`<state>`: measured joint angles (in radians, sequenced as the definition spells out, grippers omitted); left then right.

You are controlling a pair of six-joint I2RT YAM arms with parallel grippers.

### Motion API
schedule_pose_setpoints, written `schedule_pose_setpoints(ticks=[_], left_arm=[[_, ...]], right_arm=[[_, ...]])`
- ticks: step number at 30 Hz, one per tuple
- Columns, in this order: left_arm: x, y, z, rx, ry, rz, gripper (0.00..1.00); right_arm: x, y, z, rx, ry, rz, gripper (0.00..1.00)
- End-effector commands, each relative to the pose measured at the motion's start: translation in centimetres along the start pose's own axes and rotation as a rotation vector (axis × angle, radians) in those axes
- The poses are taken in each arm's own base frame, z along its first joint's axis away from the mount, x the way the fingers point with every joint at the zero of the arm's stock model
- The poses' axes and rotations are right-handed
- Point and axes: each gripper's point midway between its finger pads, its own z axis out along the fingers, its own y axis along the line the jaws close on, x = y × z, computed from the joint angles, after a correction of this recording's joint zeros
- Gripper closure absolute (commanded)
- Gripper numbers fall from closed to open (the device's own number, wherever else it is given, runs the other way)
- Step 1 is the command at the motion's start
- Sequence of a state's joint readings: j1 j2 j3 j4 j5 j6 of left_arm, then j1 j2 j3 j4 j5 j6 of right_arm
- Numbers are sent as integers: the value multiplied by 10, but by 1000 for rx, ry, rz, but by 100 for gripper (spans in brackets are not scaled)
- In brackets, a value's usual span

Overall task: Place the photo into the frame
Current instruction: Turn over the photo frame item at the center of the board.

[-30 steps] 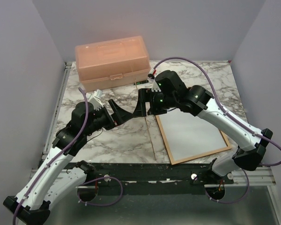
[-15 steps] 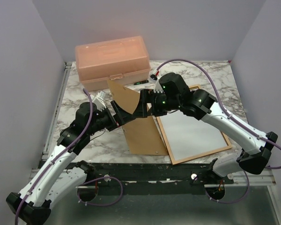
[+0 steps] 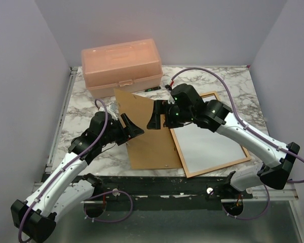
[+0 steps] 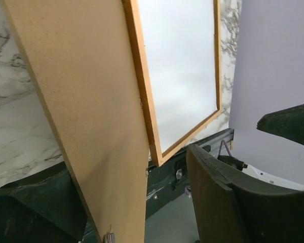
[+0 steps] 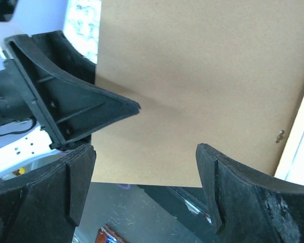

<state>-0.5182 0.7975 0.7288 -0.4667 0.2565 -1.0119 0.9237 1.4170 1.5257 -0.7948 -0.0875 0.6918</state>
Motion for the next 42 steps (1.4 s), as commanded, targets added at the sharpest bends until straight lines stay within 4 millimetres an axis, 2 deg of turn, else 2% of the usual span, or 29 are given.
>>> schedule_pose_setpoints(ticks=[1, 3, 6, 11, 14, 16, 23, 31, 37, 42], left_arm=[[-11, 12, -5, -84, -54, 29, 33], [-12, 13, -5, -94, -55, 39, 36], [-11, 11, -3, -87, -40, 51, 46], [-7, 13, -1, -84, -25, 49, 59], [-9, 12, -2, -82, -33, 54, 67], [-11, 8, -4, -76, -37, 61, 75], [-14, 12, -15, -109, -69, 59, 99], [-27, -3, -46, -112, -137, 84, 100], [-39, -33, -88, -33, -222, 101, 100], [-43, -57, -127, 29, -269, 129, 100]], right_arm=[[7, -23, 4, 89, -11, 4, 12], [14, -32, 9, 114, 4, 8, 12], [22, -42, 13, 138, 27, 20, 12], [28, -62, 20, 198, 29, 31, 12], [35, -76, 24, 241, 37, 37, 5], [40, -86, 26, 271, 43, 43, 0], [57, -110, 34, 321, 98, 64, 0], [84, -146, 44, 399, 167, 93, 0], [112, -177, 54, 476, 251, 107, 2], [126, -205, 60, 557, 291, 116, 6]])
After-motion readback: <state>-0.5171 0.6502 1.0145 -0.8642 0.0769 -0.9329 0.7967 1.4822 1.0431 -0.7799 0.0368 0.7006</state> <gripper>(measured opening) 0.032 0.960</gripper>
